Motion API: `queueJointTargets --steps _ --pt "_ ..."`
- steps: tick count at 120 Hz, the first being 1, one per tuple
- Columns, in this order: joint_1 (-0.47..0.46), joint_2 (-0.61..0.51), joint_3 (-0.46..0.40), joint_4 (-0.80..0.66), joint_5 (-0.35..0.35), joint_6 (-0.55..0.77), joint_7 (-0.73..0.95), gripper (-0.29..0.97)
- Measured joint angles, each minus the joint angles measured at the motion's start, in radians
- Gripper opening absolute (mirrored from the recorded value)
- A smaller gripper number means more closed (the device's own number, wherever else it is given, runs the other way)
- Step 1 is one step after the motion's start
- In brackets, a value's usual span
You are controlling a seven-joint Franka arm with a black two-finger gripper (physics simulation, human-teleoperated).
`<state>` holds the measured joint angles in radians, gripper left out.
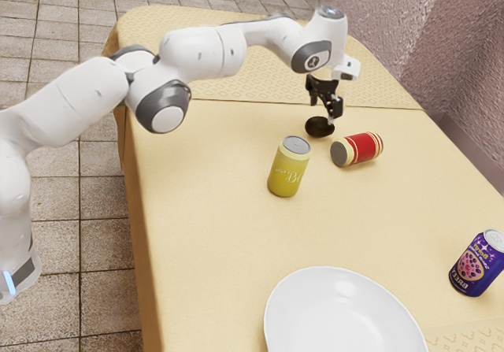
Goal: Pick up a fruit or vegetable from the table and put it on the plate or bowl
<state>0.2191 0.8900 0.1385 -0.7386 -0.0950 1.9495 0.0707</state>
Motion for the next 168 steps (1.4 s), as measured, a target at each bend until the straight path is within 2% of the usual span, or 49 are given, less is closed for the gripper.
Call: queueJointTargets --steps 94,109,125,142,148,159,168 --pt "0.022 0.076 -0.052 -0.002 -0.003 0.065 0.006 0.68" --pt "0.031 0.077 -0.051 -0.007 -0.035 0.067 0.006 0.45" --pt "0.032 0.075 -0.050 -0.007 -0.045 0.070 0.005 0.33" --pt "0.023 0.003 -0.046 -0.018 -0.037 0.055 0.004 0.26" --pt "0.020 -0.031 -0.046 -0.035 -0.033 0.042 0.005 0.28" --pt "-0.012 -0.143 -0.051 -0.136 -0.018 0.025 0.008 0.27" --pt "-0.073 -0.263 -0.052 -0.247 0.003 0.011 0.010 0.26"
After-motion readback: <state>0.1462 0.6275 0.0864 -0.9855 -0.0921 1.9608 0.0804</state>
